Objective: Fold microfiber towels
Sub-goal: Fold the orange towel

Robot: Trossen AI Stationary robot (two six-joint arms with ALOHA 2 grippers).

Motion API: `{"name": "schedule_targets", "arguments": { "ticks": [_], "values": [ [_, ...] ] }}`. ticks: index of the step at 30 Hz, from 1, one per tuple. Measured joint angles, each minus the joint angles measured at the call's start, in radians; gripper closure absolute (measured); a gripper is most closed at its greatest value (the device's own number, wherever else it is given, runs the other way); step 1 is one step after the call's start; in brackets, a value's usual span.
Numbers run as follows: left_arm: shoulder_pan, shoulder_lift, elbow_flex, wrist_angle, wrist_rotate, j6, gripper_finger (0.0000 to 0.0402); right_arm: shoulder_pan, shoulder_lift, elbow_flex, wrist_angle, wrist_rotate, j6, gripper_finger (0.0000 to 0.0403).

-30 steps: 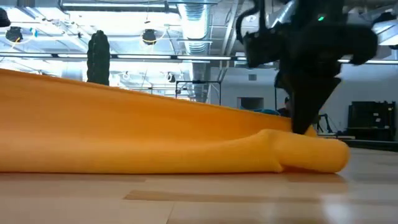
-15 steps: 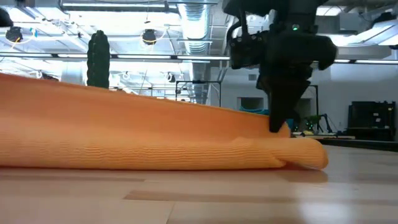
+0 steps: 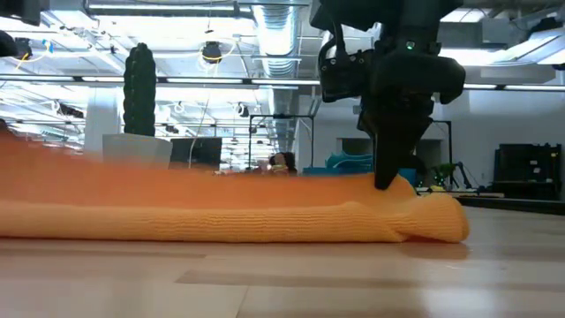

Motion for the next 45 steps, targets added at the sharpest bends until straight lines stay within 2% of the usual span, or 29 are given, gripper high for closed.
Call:
{"name": "schedule_targets", "arguments": {
  "ticks": [7,9,12,17,20,24,27,29,35,39,45],
  "values": [
    [0.021,-0.002,0.000,0.013,0.009,0.022,0.0278,-0.022,0.000,0.000,0.004,0.003,0.035,0.0301],
    [0.022,-0.017,0.000,0.001,-0.001,-0.023,0.0260,-0.030,-0.016,-0.002,0.002,0.004,0.047,0.0285],
    [0.012,-0.057,0.000,0.046,-0.084,-0.130,0.0248,-0.035,-0.078,-0.001,0.003,0.028,0.064,0.0259],
    [-0.025,-0.063,-0.009,0.266,-0.232,-0.171,0.0267,-0.020,-0.183,-0.013,-0.028,0.090,0.215,0.0224],
    [-0.027,-0.016,-0.043,0.412,-0.239,-0.106,0.0296,0.060,-0.259,-0.086,0.050,0.126,0.398,0.0211],
    [-0.024,0.053,-0.055,0.448,-0.234,-0.107,0.0329,0.221,-0.297,-0.200,0.203,0.190,0.693,0.0207],
    [-0.020,0.092,-0.055,0.443,-0.232,-0.111,0.0342,0.326,-0.261,-0.239,0.281,0.264,0.868,0.0209],
    [-0.019,0.117,-0.055,0.436,-0.220,-0.111,0.0345,0.376,-0.219,-0.246,0.297,0.292,0.926,0.0211],
    [-0.007,0.162,-0.055,0.431,-0.151,-0.087,0.0346,0.446,-0.091,-0.246,0.359,0.300,0.971,0.0213],
    [-0.007,0.163,-0.055,0.429,-0.153,-0.084,0.0346,0.438,-0.056,-0.245,0.363,0.303,0.964,0.0214],
    [-0.007,0.163,-0.055,0.427,-0.152,-0.084,0.0346,0.398,-0.048,-0.246,0.383,0.320,0.863,0.0215]
  ]
}}
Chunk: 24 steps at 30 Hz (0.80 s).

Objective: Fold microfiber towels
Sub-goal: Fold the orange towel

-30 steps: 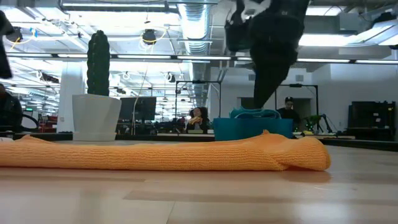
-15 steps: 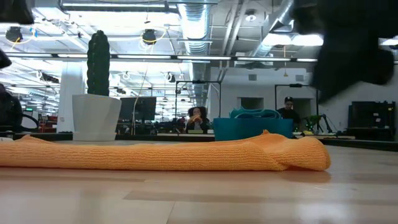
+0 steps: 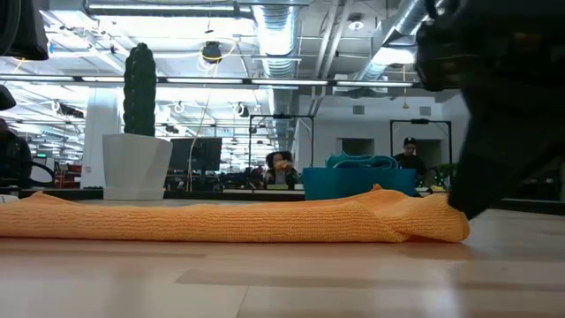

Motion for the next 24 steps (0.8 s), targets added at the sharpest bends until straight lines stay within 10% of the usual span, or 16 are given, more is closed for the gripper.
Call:
{"name": "schedule_targets", "arguments": {
  "ticks": [24],
  "values": [
    [0.000,0.000,0.000,-0.003,0.025,0.030,0.0346,-0.032,0.000,-0.026,0.016,-0.120,-0.088,0.0383]
  ]
}}
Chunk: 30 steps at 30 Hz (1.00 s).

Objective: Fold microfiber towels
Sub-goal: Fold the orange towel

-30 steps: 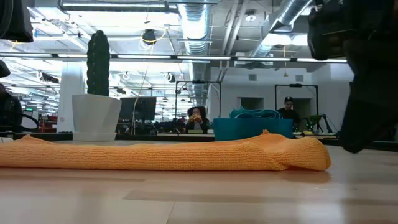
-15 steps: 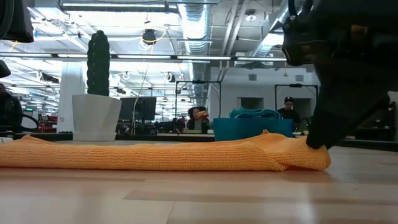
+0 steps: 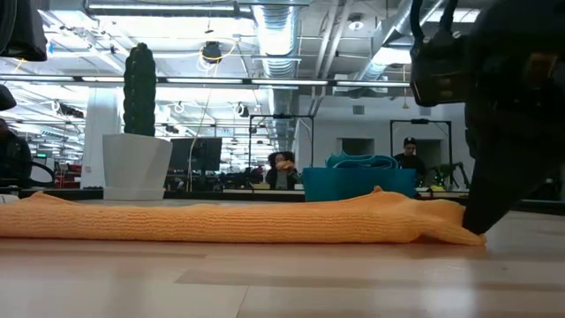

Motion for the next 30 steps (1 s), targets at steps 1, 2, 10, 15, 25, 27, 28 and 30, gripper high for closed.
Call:
{"name": "schedule_targets", "arguments": {
  "ticks": [1,2,10,15,25,27,28,30],
  "values": [
    [0.000,0.000,0.000,-0.002,0.010,0.011,0.0346,0.000,-0.001,0.000,-0.011,-0.006,0.000,0.0381],
    [0.000,0.000,0.000,-0.002,0.022,0.026,0.0346,0.000,-0.003,0.000,-0.028,-0.010,0.000,0.0381],
    [0.000,0.000,0.000,-0.002,0.081,0.109,0.0347,0.000,-0.019,0.001,-0.077,-0.044,-0.066,0.0378],
    [-0.002,0.000,0.000,-0.002,0.080,0.094,0.0347,0.014,-0.089,0.000,-0.187,-0.016,-0.043,0.0309],
    [-0.003,-0.013,0.037,-0.009,-0.012,0.002,0.0347,-0.021,-0.217,-0.026,-0.266,0.300,-0.042,0.0214],
    [-0.005,-0.049,0.069,-0.023,-0.122,-0.010,0.0347,-0.054,-0.213,-0.062,-0.207,0.297,-0.042,0.0208],
    [-0.004,-0.069,0.081,-0.022,-0.188,-0.012,0.0347,-0.074,-0.213,-0.083,-0.174,0.289,-0.045,0.0206],
    [0.000,-0.117,0.088,-0.021,-0.314,-0.013,0.0347,-0.119,-0.213,-0.121,-0.075,0.260,-0.073,0.0205]
  ]
}}
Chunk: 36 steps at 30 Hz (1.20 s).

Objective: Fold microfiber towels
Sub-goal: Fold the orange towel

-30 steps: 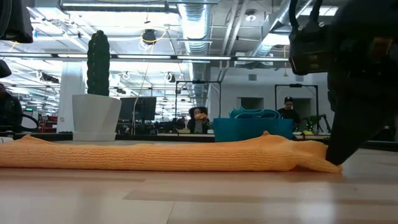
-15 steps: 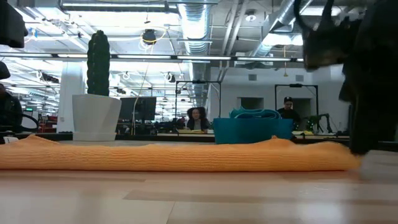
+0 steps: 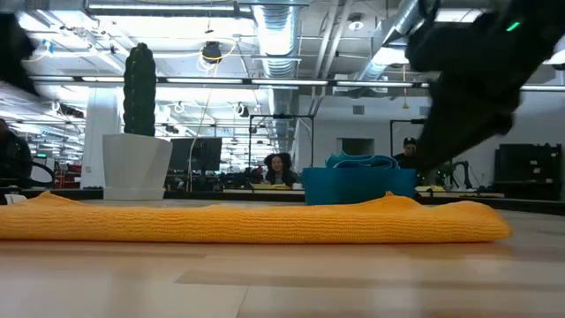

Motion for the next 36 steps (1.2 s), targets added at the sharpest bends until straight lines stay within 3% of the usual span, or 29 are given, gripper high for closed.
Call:
{"name": "schedule_targets", "arguments": {
  "ticks": [3,7,10,13,16,23,29,33,36],
  "values": [
    [0.024,-0.065,-0.030,-0.005,-0.086,-0.019,0.0355,-0.058,0.000,-0.046,0.156,-0.038,-0.057,0.0209],
    [0.071,-0.095,-0.134,0.029,-0.050,-0.055,0.0380,-0.114,0.000,-0.081,0.303,-0.049,-0.138,0.0229],
    [0.092,-0.097,-0.230,0.187,-0.003,-0.065,0.0397,-0.151,0.000,-0.099,0.342,-0.072,-0.168,0.0246],
    [0.104,-0.097,-0.327,0.444,0.058,0.007,0.0399,-0.176,0.011,-0.115,0.332,-0.087,-0.176,0.0262],
    [0.117,-0.097,-0.397,0.560,0.127,0.028,0.0398,-0.191,0.038,-0.129,0.321,-0.097,-0.178,0.0276],
    [0.128,-0.097,-0.484,0.534,0.234,-0.104,0.0398,-0.233,0.122,-0.123,0.303,-0.135,-0.178,0.0298],
    [0.127,-0.101,-0.528,0.550,0.257,-0.169,0.0397,-0.236,0.067,-0.131,0.248,-0.139,-0.190,0.0308],
    [0.127,-0.100,-0.530,0.551,0.263,-0.160,0.0397,-0.219,-0.053,-0.129,0.233,-0.052,-0.171,0.0312],
    [0.127,-0.100,-0.530,0.550,0.269,-0.156,0.0397,-0.144,-0.109,-0.140,0.272,0.034,-0.175,0.0316]
  ]
}}
